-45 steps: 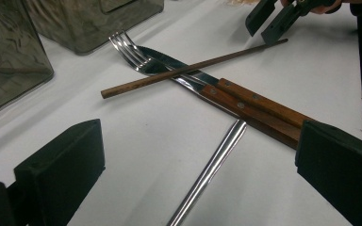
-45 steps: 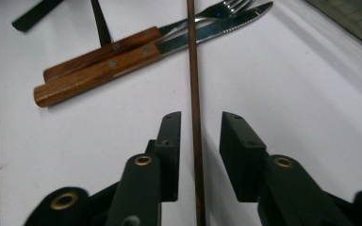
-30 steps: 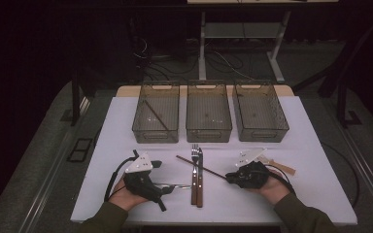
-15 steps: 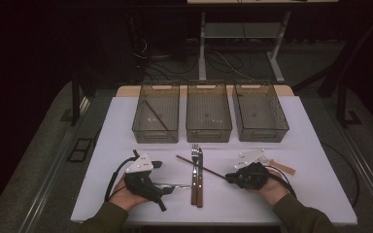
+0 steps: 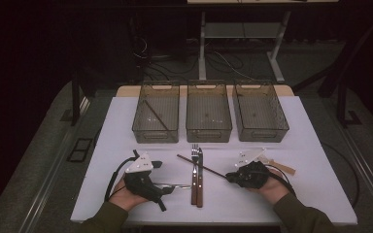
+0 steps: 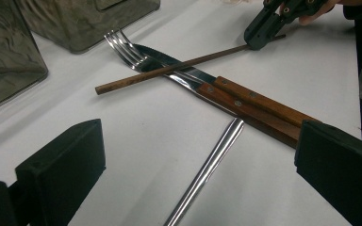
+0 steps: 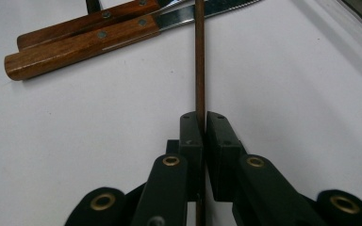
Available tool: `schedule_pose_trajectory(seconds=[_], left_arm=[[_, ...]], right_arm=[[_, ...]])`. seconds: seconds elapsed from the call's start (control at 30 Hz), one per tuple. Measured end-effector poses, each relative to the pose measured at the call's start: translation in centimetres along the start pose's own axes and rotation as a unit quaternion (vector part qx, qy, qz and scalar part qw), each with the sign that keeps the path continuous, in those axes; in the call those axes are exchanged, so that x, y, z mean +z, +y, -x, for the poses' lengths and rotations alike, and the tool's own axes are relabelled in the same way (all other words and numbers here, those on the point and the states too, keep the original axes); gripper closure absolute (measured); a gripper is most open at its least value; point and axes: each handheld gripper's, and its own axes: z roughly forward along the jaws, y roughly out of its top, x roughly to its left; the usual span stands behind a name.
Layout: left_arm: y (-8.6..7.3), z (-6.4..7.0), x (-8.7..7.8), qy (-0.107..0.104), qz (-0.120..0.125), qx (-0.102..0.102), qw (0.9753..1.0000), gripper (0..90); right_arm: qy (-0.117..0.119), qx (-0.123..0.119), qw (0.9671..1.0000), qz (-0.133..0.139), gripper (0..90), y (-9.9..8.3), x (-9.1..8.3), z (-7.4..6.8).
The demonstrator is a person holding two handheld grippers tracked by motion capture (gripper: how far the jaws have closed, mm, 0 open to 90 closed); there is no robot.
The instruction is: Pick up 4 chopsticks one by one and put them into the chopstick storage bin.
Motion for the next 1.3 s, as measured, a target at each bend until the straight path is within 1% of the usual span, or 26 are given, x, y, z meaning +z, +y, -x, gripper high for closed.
schedule_pose_trajectory(seconds=[0.13, 0.23, 0.47, 0.63, 0.93, 1.17, 1.3], left_arm=[[0.0, 0.0, 0.0, 0.0, 0.0, 0.0, 1.0, 1.2], [0.0, 0.0, 0.0, 0.0, -0.001, 0.001, 1.0, 1.2], [0.0, 0.0, 0.0, 0.0, 0.0, 0.001, 1.0, 1.2], [0.0, 0.0, 0.0, 0.0, 0.0, 0.001, 1.0, 1.2], [0.0, 0.0, 0.0, 0.002, -0.001, 0.0, 1.0, 1.2], [0.0, 0.0, 0.0, 0.002, -0.001, 0.001, 1.0, 1.2], [0.0, 0.0, 0.0, 0.003, 0.0, 0.001, 1.0, 1.2]], right_arm=[[0.003, 0.006, 1.0, 0.007, 85.4, 0.0, -0.3, 0.2], [0.003, 0.005, 0.9999, 0.012, 85.4, 0.1, -0.5, 0.2], [0.01, 0.012, 0.9993, 0.034, 85.4, 0.4, -1.4, 0.3], [0.024, 0.024, 0.9977, 0.059, 85.4, 0.7, -2.1, 0.4], [0.032, 0.028, 0.9942, 0.099, 85.4, 1.8, -3.7, 0.4], [0.032, 0.029, 0.9924, 0.115, 85.4, 2.7, -4.4, 0.4], [0.026, 0.028, 0.9921, 0.119, 85.4, 3.2, -4.7, 0.4]])
